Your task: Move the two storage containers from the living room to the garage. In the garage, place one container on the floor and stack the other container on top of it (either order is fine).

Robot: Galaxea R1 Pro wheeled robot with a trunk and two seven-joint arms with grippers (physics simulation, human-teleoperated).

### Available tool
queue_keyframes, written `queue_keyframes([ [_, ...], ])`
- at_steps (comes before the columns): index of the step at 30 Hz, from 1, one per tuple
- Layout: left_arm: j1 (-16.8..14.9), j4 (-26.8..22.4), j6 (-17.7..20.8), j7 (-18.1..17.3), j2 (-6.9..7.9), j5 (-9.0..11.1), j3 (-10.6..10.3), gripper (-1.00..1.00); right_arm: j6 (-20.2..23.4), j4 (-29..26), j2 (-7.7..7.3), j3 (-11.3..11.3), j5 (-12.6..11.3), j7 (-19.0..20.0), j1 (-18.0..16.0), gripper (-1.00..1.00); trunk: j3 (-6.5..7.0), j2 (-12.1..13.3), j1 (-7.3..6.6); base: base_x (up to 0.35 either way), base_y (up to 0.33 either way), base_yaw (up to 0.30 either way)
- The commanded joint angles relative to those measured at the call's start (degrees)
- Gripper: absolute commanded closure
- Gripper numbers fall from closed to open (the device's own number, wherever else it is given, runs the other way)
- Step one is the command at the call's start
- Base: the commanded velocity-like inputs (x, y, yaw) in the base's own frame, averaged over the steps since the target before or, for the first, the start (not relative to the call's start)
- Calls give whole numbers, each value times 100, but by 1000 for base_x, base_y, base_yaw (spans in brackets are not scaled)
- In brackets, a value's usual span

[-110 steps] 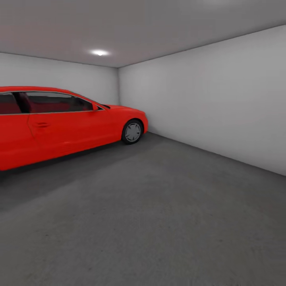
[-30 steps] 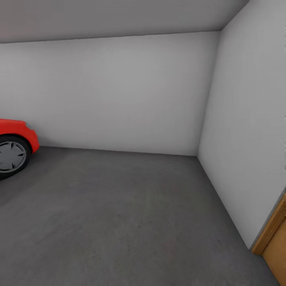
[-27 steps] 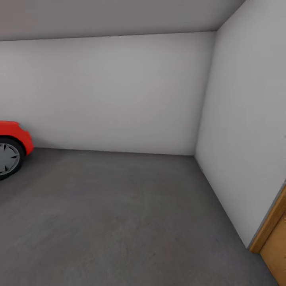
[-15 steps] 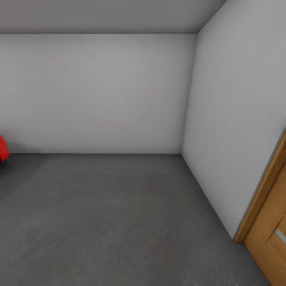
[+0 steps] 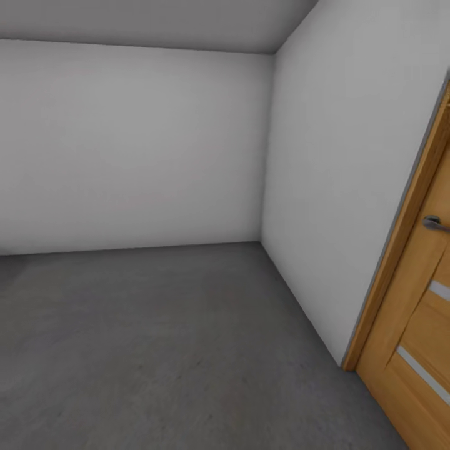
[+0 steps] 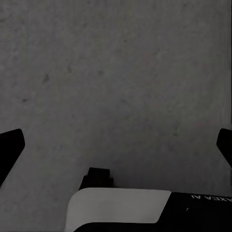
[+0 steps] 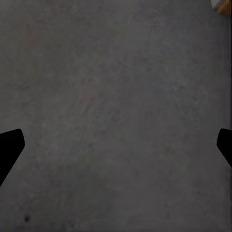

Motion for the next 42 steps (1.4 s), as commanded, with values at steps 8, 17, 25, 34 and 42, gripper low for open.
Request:
queue_keyframes([
  [8,5,-22,41,3,-6,-4,19,-100,-16,5,-1,2,38,-1,-4,-100,-5,-2,3,319,0,-278],
  [17,5,-22,41,3,-6,-4,19,-100,-16,5,-1,2,38,3,-4,-100,-5,-2,3,323,0,-278],
  [25,5,-22,41,3,-6,-4,19,-100,-16,5,-1,2,38,0,-4,-100,-5,-2,3,320,0,-279],
  [34,5,-22,41,3,-6,-4,19,-100,-16,5,-1,2,38,2,-4,-100,-5,-2,3,205,0,-278],
  [42,5,-22,41,3,-6,4,19,-100,-16,5,-1,2,38,0,-4,-100,-5,-2,3,18,0,-278],
])
